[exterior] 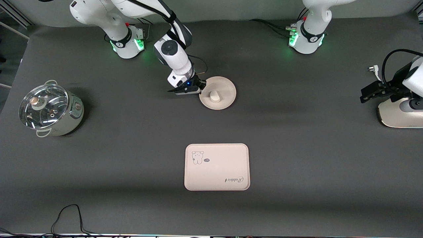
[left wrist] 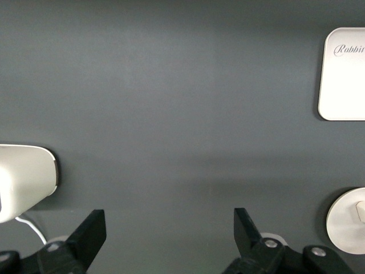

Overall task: Place bun in plate and plate on tray
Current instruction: 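Grip the plate rim with the right gripper and lift it, then carry the plate with the right gripper over the rabbit tray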

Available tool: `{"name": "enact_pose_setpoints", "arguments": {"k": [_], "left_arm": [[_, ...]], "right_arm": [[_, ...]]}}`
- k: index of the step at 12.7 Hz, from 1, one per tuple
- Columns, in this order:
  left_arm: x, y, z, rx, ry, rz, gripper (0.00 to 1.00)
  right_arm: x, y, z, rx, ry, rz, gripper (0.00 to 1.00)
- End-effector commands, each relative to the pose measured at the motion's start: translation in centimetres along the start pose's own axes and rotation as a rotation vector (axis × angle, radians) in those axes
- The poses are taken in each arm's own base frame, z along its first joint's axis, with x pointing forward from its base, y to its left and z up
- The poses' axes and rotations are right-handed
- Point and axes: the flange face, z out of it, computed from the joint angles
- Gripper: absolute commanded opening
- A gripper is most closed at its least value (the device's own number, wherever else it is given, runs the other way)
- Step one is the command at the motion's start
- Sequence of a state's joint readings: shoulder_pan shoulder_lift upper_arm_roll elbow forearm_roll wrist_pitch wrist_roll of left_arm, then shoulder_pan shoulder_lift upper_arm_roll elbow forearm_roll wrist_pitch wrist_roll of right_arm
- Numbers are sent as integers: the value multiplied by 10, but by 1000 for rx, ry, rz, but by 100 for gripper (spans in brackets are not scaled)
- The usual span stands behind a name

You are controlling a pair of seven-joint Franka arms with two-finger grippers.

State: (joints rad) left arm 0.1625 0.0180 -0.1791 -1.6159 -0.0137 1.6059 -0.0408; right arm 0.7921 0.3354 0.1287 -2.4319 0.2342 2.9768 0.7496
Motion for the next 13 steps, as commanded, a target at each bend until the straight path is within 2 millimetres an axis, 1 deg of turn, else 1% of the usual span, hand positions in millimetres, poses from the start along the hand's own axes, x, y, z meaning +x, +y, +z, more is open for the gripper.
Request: {"name": "enact_pose_setpoints", "arguments": {"k": [1, 2, 5, 7, 8, 9, 10, 11, 12, 13], "left_arm": [[0, -2, -5, -14, -21, -5, 100], [0, -2, -5, -14, -23, -3, 100], [0, -2, -5, -14, -23, 3, 100], [-1, -3, -3, -13, -35, 0, 100], [-1, -3, -2, -13, -38, -3, 100], [-1, -3, -2, -13, -38, -6, 100], [-1, -4, -2, -13, -40, -8, 100], [-1, -5, -2, -13, -40, -6, 100], [-1, -5, -2, -13, -40, -2, 100], [-1, -5, -2, -13, -40, -2, 100]], "right_arm": [[17, -5, -48, 10, -10, -20, 0], [25, -4, -68, 10, -15, -28, 0], [36, -4, -125, 22, -15, -39, 0], [36, -7, -146, 45, -22, -36, 0], [42, -7, -151, 74, -28, -25, 0], [50, -7, -151, 97, -34, -30, 0], [70, -1, -146, 106, -34, -29, 0], [92, -1, -144, 117, -24, -22, 0], [114, -8, -137, 125, -19, -9, 0], [144, -14, -135, 139, -4, 13, 0]]}}
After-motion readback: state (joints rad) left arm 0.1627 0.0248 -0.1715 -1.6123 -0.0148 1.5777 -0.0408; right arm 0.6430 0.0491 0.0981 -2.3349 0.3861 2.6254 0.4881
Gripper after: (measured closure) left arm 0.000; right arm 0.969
